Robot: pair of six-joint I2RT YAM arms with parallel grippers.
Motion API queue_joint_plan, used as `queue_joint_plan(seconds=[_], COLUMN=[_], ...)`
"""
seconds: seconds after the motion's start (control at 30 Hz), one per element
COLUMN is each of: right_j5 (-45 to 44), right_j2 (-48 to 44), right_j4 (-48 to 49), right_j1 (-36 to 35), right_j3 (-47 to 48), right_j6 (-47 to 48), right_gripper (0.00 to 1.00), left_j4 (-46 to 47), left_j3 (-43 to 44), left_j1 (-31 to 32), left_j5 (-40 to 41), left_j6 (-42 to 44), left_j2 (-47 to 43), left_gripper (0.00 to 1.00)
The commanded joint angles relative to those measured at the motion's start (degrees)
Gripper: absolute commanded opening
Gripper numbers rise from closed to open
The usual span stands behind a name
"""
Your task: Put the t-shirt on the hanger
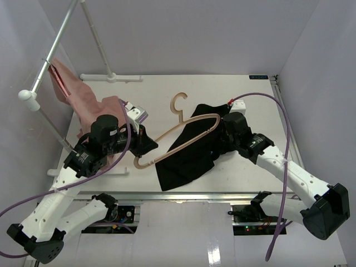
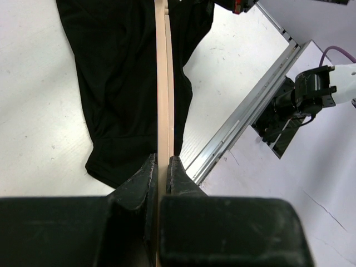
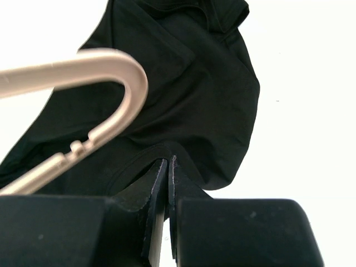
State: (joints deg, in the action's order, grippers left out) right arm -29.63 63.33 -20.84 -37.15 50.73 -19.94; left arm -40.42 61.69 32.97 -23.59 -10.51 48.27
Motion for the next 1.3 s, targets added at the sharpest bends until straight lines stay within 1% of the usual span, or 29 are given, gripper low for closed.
queue_joint_plan(seconds=[0.0, 0.3, 0.5, 0.7, 1.03, 1.27], right_j5=[0.9, 2.8, 4.0, 4.5, 5.3, 8.4], right_j2=[-0.5, 0.4, 1.2, 1.4, 0.6, -1.6], right_j4=[-0.1, -0.2, -0.2, -0.1, -0.1, 0.0], right_j1=[0.7, 4.1, 5.6, 6.0, 6.3, 6.3], right_j3=[4.1, 5.4, 6.1, 6.3, 6.1, 5.3], right_j6=[0.1, 1.2, 1.4, 1.3, 1.4, 2.4], right_gripper=[0.08, 0.08, 0.08, 0.08, 0.08, 0.08], left_j4=[-1.3, -3.3, -1.5, 1.4, 3.6, 5.4], left_j3=[0.4, 0.8, 0.1, -2.4, -4.3, -4.1], left_j1=[-0.1, -0.1, -0.1, -0.1, -0.1, -0.1], left_j5=[-3.2, -3.4, -8.1, -10.2, -7.0, -5.6], left_j6=[1.1, 0.3, -0.6, -0.9, -1.7, -1.7], left_j2=[-2.5, -6.0, -6.3, -5.5, -3.8, -2.8], left_gripper=[0.0, 0.0, 0.0, 0.0, 0.0, 0.0])
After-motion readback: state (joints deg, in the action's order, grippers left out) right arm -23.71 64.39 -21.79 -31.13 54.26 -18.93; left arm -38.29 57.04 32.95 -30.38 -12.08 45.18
